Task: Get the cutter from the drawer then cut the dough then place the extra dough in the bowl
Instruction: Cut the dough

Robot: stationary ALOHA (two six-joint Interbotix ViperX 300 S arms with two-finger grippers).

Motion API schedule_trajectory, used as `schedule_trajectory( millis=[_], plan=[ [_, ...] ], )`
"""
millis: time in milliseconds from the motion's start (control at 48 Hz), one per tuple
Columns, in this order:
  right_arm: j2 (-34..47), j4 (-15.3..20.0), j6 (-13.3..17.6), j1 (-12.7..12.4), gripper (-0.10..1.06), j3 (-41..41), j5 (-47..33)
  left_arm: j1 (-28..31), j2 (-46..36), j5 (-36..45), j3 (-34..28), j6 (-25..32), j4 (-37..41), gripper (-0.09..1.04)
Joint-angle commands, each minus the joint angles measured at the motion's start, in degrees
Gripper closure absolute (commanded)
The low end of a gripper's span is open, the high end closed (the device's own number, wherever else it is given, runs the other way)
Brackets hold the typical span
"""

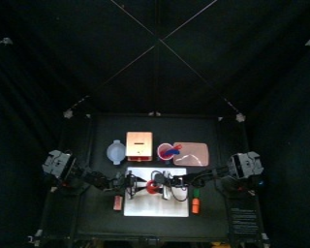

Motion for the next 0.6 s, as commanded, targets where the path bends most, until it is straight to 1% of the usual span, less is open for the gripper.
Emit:
schedule_trajectory(
  millis=[21, 146, 292, 479, 604],
  plan=[
    [-2.5, -0.2, 0.1, -1.8, 0.25, -3.6, 5.8, 0.2, 0.6, -0.4, -0.7, 0.2, 0.3, 0.39],
    [-2.6, -1.7, 0.2, -3.0, 0.25, -5.9, 11.6, 0.5, 1.1, -0.4, -0.9, 0.2, 0.3, 0.45],
    [-2.5, -3.8, 0.4, -3.6, 0.25, -7.8, 15.0, 0.9, 1.6, -0.4, -1.2, 0.2, 0.3, 0.45],
    [-2.4, -4.0, 0.4, -3.6, 0.25, -9.6, 19.0, 1.3, 2.9, -0.5, -1.8, 0.2, 0.3, 0.46],
    [-2.0, -4.0, 0.4, -3.6, 0.25, -10.0, 20.0, 1.6, 4.1, -0.5, -2.1, 0.2, 0.4, 0.46]
  ],
)
